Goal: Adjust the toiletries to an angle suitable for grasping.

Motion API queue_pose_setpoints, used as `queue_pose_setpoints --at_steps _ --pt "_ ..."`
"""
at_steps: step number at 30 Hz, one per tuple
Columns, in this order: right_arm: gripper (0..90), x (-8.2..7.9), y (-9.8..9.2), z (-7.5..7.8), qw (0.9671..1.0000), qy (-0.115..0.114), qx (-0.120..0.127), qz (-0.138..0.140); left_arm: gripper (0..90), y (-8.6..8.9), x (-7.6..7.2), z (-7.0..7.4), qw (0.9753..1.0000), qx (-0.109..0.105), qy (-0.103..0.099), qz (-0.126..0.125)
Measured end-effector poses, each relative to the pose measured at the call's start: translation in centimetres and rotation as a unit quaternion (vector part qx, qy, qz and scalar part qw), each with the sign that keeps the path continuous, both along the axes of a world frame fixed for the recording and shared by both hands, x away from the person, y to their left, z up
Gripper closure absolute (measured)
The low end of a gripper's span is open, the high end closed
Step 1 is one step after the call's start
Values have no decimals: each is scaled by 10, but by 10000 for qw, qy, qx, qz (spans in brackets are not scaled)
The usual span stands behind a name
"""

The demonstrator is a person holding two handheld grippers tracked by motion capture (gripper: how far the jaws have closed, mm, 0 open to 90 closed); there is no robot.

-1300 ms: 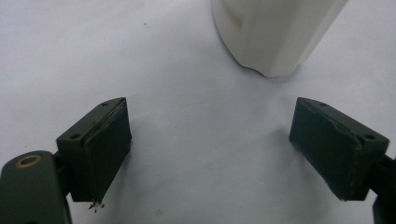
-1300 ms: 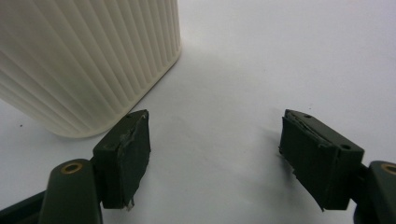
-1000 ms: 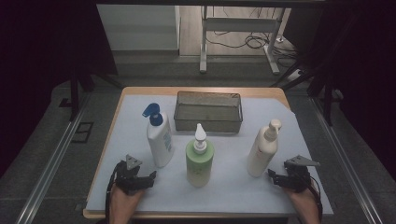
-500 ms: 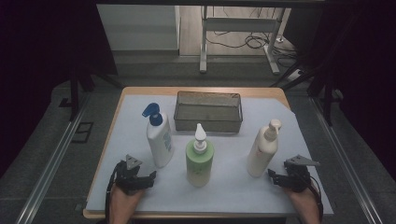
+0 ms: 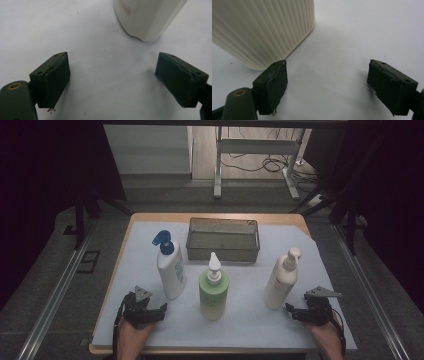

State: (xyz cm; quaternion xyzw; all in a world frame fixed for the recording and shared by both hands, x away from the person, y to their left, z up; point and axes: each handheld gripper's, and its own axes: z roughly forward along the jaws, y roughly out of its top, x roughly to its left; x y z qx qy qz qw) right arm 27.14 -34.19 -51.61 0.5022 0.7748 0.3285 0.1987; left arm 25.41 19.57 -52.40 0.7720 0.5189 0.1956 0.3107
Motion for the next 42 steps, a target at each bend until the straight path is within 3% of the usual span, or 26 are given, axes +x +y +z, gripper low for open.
queue_pose_setpoints --at_steps 5,11,17,22,27,32,42 --pt "206 -3 -3 2 9999 60 93 -13 124 0 0 0 10000 2 -2 -1" --pt "382 -12 0 7 9997 128 130 153 124 0 0 0 10000 1 -2 -1" --pt "477 -21 5 14 9992 62 175 345 124 0 0 0 10000 3 -3 -2" --pt "568 -26 8 17 9975 140 429 540 124 0 0 0 10000 2 -5 -1" --pt "778 -34 18 20 9948 21 473 904 124 0 0 0 10000 3 -4 -1" --pt "882 -36 26 22 9933 -62 572 1004 124 0 0 0 10000 3 -5 -2" --pt "896 -33 55 26 9917 -127 697 1070 124 0 0 0 10000 3 -5 -2"
